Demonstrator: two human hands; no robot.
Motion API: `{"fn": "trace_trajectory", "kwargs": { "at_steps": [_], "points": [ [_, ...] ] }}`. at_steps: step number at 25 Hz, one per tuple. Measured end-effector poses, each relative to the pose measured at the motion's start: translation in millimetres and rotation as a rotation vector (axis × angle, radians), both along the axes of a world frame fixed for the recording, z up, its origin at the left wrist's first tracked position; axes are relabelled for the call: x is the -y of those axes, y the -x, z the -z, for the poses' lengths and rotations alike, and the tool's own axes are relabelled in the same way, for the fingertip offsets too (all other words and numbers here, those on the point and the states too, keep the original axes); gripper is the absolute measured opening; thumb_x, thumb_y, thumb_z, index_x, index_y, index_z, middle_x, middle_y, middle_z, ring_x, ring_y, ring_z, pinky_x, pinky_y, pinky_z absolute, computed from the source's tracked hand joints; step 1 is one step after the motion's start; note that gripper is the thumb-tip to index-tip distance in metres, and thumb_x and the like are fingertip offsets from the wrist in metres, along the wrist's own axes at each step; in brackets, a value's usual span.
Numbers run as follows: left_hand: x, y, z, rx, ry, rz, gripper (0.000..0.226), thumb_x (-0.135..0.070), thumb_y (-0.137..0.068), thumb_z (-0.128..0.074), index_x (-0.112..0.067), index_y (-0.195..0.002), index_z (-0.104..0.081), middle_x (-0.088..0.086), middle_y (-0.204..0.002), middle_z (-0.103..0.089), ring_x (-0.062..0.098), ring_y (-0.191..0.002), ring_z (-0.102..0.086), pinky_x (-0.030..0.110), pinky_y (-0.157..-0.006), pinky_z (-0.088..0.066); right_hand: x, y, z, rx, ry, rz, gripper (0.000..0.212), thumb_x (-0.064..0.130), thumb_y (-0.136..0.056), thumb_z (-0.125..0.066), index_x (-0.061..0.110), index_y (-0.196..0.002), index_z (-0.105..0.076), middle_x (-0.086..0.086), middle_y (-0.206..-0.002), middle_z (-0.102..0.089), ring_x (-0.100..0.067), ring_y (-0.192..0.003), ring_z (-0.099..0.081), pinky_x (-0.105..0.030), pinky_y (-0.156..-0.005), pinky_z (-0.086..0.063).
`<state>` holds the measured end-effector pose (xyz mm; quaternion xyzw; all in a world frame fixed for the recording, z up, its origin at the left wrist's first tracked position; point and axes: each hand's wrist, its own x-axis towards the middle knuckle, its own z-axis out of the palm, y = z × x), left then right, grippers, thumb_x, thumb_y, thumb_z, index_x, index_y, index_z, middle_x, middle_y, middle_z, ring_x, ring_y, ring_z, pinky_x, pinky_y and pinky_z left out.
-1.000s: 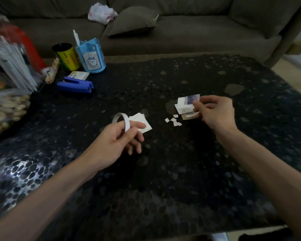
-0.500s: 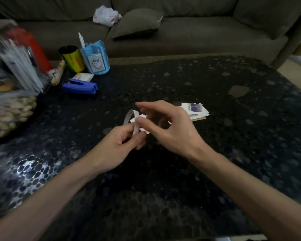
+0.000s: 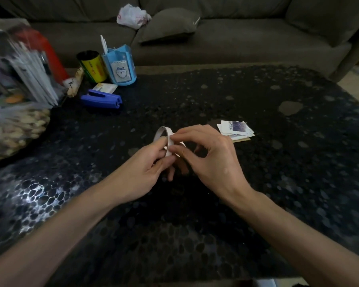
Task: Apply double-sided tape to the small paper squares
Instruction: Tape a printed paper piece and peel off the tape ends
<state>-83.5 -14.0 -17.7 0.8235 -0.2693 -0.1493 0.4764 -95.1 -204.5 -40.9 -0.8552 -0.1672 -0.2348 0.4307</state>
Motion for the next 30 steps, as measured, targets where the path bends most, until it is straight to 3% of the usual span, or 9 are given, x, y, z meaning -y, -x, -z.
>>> {"fn": "trace_trajectory", "kwargs": {
  "at_steps": [4,10,14,21,26,30],
  "points": [
    [4,2,-3,0.155,-0.054,-0.092,0.02,-0.018,-0.106,-0.051,-0.019,-0.099,-0.07,-0.007,-0.088,-0.074,0.016,-0.081,-0.071,0.035,-0.075,-0.057,3,4,-12,-0.091,-0.044,0.03,0.015,0.024,-0.092,-0.081,0.023,-0.106,-0.076,0.014,-0.097,-0.071,-0.007,-0.089,-0.066,-0.033,-0.075,-0.057],
    [4,7,-27,0.328,-0.097,-0.057,0.022,-0.035,-0.105,-0.048,-0.035,-0.089,-0.063,-0.007,-0.08,-0.065,0.019,-0.079,-0.066,0.037,-0.068,-0.053,15,7,-42,-0.199,-0.172,-0.076,0.007,0.021,-0.095,-0.078,0.02,-0.099,-0.074,0.012,-0.092,-0.073,-0.007,-0.088,-0.07,-0.024,-0.072,-0.054],
    [4,9,-30,0.273,-0.023,-0.062,0.018,-0.033,-0.108,-0.044,-0.034,-0.102,-0.061,-0.006,-0.077,-0.059,0.014,-0.071,-0.059,0.018,-0.062,-0.044,14,6,-46,-0.234,-0.216,-0.087,0.006,0.021,-0.095,-0.078,0.021,-0.099,-0.074,0.008,-0.096,-0.073,-0.01,-0.092,-0.071,-0.036,-0.079,-0.06],
    [-1,7,-33,0.248,-0.046,-0.122,0.019,-0.027,-0.107,-0.049,-0.031,-0.102,-0.067,-0.007,-0.078,-0.066,0.005,-0.07,-0.061,0.012,-0.065,-0.046,2,4,-37,-0.226,-0.303,-0.057,0.008,0.022,-0.092,-0.081,0.026,-0.094,-0.074,0.002,-0.1,-0.072,-0.015,-0.092,-0.073,-0.047,-0.078,-0.059],
    [2,12,-31,0.273,0.03,-0.171,0.022,-0.022,-0.108,-0.05,-0.032,-0.104,-0.069,-0.006,-0.074,-0.062,0.006,-0.07,-0.06,0.013,-0.066,-0.044,-5,10,-35,-0.182,-0.352,0.0,0.018,0.025,-0.088,-0.085,0.024,-0.104,-0.077,0.006,-0.116,-0.061,-0.01,-0.093,-0.072,-0.033,-0.075,-0.06],
    [4,9,-26,0.273,0.037,-0.17,0.021,-0.022,-0.108,-0.05,-0.029,-0.105,-0.069,-0.005,-0.072,-0.059,0.008,-0.07,-0.058,0.014,-0.066,-0.043,-6,11,-26,-0.163,-0.318,0.065,0.052,0.028,-0.088,-0.085,0.028,-0.136,-0.066,0.008,-0.128,-0.053,-0.007,-0.097,-0.07,-0.023,-0.079,-0.059]
  ]
}}
